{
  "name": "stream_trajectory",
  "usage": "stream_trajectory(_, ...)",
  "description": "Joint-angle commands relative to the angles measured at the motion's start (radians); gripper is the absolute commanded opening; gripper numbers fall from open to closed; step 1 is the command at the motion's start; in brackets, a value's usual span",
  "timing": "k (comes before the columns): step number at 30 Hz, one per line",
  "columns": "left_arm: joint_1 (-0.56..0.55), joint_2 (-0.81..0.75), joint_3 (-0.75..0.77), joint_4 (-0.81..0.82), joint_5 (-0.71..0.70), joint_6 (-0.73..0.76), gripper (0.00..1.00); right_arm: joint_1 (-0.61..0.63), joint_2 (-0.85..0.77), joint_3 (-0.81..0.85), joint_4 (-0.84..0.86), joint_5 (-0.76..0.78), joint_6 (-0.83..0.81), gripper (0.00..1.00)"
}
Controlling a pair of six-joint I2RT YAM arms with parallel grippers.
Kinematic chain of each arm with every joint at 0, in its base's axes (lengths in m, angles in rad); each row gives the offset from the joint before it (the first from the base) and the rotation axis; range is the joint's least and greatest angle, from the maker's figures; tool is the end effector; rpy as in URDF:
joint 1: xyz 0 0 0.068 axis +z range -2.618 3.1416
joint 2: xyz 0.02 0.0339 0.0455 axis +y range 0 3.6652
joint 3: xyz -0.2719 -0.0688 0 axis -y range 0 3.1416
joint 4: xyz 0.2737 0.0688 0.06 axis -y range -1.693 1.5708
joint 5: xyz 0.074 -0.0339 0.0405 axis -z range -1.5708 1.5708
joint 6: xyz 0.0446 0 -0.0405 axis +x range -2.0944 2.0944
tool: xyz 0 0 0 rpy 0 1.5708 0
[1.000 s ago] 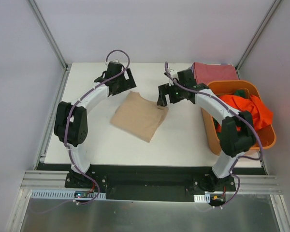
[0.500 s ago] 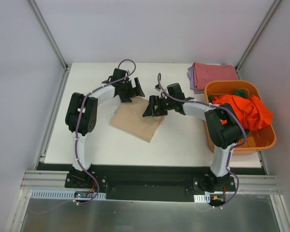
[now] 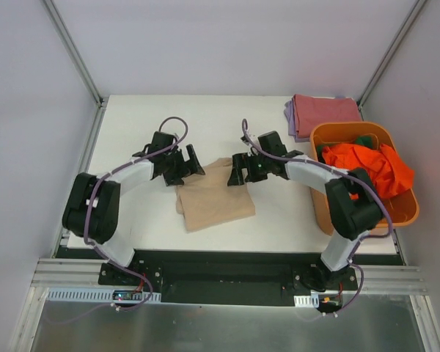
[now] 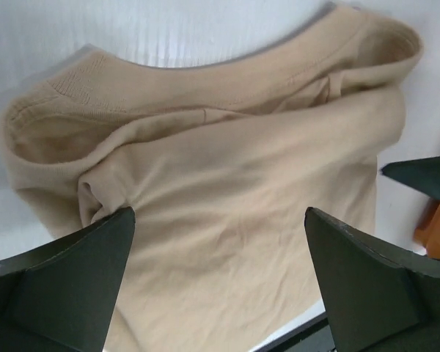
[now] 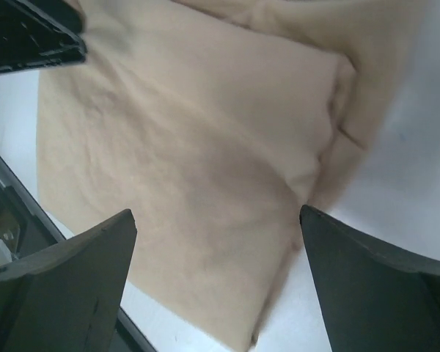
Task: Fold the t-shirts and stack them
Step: Smooth out wrinkles on the folded tshirt
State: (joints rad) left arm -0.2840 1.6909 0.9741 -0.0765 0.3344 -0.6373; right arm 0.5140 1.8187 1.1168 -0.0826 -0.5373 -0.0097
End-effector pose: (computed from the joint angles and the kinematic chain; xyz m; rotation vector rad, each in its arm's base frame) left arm 0.3605 -0.1205 0.1661 -0.2653 2.4552 -0.8210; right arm 0.3492 0.2234 0.1668 -0.8742 2.2174 0.8764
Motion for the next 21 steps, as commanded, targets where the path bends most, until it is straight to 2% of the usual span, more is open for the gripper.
stream_trajectory(1, -0.004, -0.204, -0.046, -0.068, -0.149, 0.03, 0.99, 0.003, -0.267, -0.049, -0.071, 0.224, -0.062, 0.96)
stream_trajectory(5, -0.004, -0.339, -0.063, -0.101, -0.259, 0.028, 0.99, 0.001, -0.448, -0.104, 0.01, 0.468, 0.008, 0.95)
stream_trajectory(6, -0.003, -0.365, -0.072, -0.108, -0.283, 0.03, 0.99, -0.003, -0.464, -0.109, 0.01, 0.523, 0.075, 0.96)
stream_trajectory(8, -0.003, -0.413, -0.093, -0.127, -0.352, 0.021, 0.99, -0.02, -0.467, -0.12, 0.036, 0.499, 0.071, 0.96)
stream_trajectory(10, -0.001, -0.454, -0.121, -0.143, -0.402, 0.002, 0.99, -0.038, -0.426, -0.106, 0.046, 0.389, 0.018, 0.96)
stream_trajectory(14, 0.0, -0.499, -0.176, -0.163, -0.4, -0.019, 0.99, -0.037, -0.277, -0.003, -0.076, 0.231, 0.033, 0.96)
stream_trajectory(18, 0.0, -0.514, -0.235, -0.164, -0.359, -0.039, 0.99, 0.038, -0.156, 0.084, -0.178, 0.331, -0.053, 0.96)
stream_trajectory(21, 0.0, -0.496, -0.275, -0.166, -0.267, -0.061, 0.99, 0.055, -0.093, 0.123, -0.216, 0.408, -0.046, 0.96)
